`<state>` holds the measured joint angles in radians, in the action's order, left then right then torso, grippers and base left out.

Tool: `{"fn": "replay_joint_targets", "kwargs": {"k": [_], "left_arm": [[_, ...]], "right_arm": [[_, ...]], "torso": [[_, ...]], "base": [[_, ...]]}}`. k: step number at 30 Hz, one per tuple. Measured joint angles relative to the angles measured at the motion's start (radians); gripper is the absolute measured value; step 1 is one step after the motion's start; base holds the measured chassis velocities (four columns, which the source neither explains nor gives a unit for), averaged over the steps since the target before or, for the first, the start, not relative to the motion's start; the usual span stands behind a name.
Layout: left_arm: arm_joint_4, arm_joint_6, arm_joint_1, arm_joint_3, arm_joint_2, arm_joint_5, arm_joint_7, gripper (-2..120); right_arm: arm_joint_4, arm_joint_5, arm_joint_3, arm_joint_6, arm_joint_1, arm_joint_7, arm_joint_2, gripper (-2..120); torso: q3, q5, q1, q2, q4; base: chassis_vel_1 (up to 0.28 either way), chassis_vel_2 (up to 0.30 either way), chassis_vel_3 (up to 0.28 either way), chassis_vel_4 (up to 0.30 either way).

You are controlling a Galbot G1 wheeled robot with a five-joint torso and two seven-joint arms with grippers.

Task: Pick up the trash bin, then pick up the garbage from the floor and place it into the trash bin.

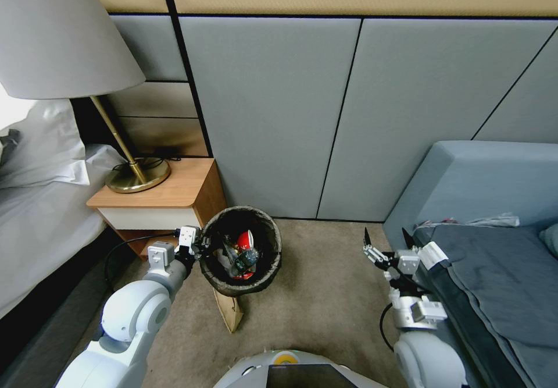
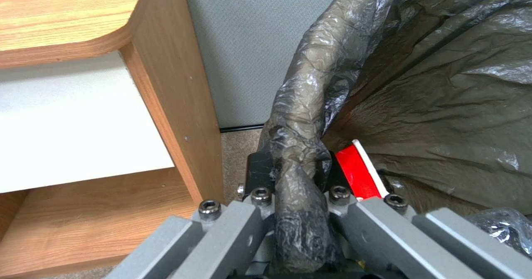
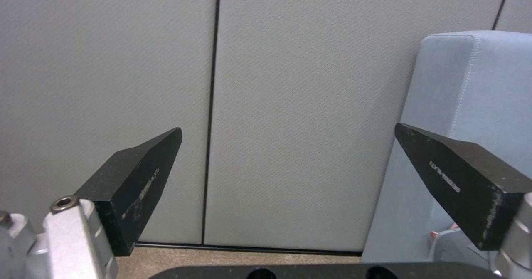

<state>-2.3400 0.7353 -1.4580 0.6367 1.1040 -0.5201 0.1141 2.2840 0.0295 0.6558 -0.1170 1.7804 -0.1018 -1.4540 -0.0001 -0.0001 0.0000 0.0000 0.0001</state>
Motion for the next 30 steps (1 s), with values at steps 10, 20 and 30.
{"fn": "replay_joint_targets", "kwargs": {"k": [10, 20, 30], "left_arm": [[0.002, 0.000, -0.001, 0.002, 0.001, 0.007, -0.019, 1], [0.017, 0.000, 0.004, 0.008, -0.001, 0.010, -0.032, 1], [0.024, 0.000, 0.009, 0.005, -0.002, 0.012, -0.038, 1]], "right_arm": [[-0.013, 0.005, 0.012, -0.003, -0.001, -0.007, -0.002, 100], [-0.018, 0.017, -0.012, 0.033, -0.037, -0.039, 0.006, 100], [-0.022, 0.019, -0.033, 0.053, -0.048, -0.058, 0.008, 100]], "torso": [[0.000, 0.0001, 0.000, 0.000, -0.0001], [0.000, 0.0001, 0.000, 0.000, -0.0001], [0.000, 0.0001, 0.000, 0.000, -0.0001]], "base": [[0.000, 0.000, 0.000, 0.000], [0.058, 0.066, 0.058, 0.060], [0.100, 0.090, 0.095, 0.100]]}}
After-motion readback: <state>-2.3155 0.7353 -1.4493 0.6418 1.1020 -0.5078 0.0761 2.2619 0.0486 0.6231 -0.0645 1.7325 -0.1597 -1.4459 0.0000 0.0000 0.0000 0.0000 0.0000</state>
